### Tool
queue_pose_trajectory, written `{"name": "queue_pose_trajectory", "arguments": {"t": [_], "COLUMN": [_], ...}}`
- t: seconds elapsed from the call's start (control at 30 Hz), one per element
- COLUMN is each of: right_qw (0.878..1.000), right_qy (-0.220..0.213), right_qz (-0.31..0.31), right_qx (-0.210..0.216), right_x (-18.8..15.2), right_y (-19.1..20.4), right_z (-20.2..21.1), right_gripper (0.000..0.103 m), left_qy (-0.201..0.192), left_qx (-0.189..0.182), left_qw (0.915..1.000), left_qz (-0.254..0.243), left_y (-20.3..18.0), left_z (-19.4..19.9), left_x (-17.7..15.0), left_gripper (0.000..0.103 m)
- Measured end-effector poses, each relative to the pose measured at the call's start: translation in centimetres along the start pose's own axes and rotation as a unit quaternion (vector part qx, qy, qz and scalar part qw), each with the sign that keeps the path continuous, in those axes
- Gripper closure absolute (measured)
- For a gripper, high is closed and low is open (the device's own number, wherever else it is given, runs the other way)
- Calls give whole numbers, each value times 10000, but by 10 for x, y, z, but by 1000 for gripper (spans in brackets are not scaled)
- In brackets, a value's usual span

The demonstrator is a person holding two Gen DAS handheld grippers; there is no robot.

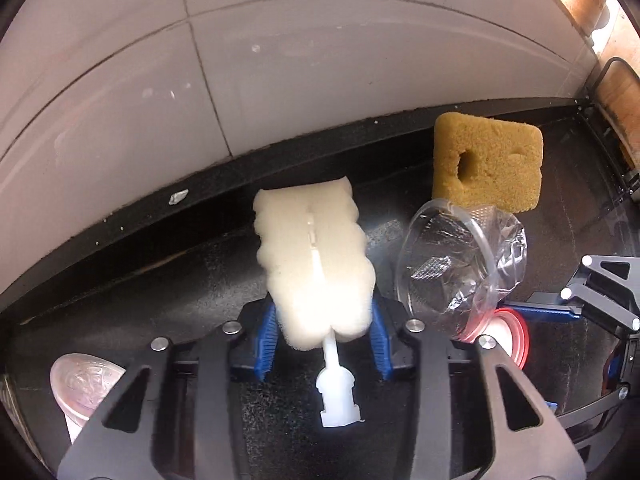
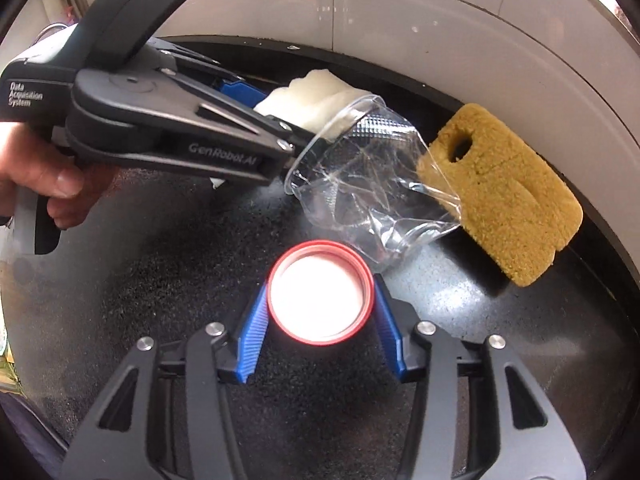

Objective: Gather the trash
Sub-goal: 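Grasp the white sponge brush with left tool while right tool grasps the red cap, then carry the sponge brush and red cap with both tools over the bin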

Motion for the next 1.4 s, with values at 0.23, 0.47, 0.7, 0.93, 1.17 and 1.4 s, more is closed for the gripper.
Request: {"name": "queue_pose_trajectory", "arguments": {"t": [0.23, 0.47, 0.7, 0.93, 1.17, 1.4], "right_qw": [9997, 9992, 9985, 9966, 9938, 9855], "right_qy": [-58, -248, -530, -801, -960, -958], "right_qz": [-238, -314, -103, 60, 430, 988], "right_qx": [3, 8, 35, 156, 352, 995], "right_x": [0, -5, -12, -26, -40, -45], "right_y": [-7, -8, 18, 56, 119, 223], "right_z": [11, 46, 97, 159, 197, 206], "right_gripper": [54, 54, 54, 54, 54, 54], "left_qy": [-90, -186, -238, -342, -483, -642], "left_qx": [31, 326, 747, 1094, 1363, 1981], "left_qw": [9997, 9978, 9916, 9811, 9678, 9430], "left_qz": [237, 544, 1026, 1558, 2062, 2597], "left_y": [-3, -12, -28, -38, -29, -7], "left_z": [22, 71, 139, 208, 265, 322], "left_x": [-7, -27, -75, -152, -233, -323], "left_gripper": [83, 84, 84, 84, 84, 84]}}
Point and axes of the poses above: each gripper's, at about its wrist camera, not at the fingertips, and z roughly against the way its jaws point, y to its left, x to its top, the point moved 8 cm from there along -z, roughly the way its jaws point, and after that the axes turned 3 degrees about z, right-handed, at the moved point
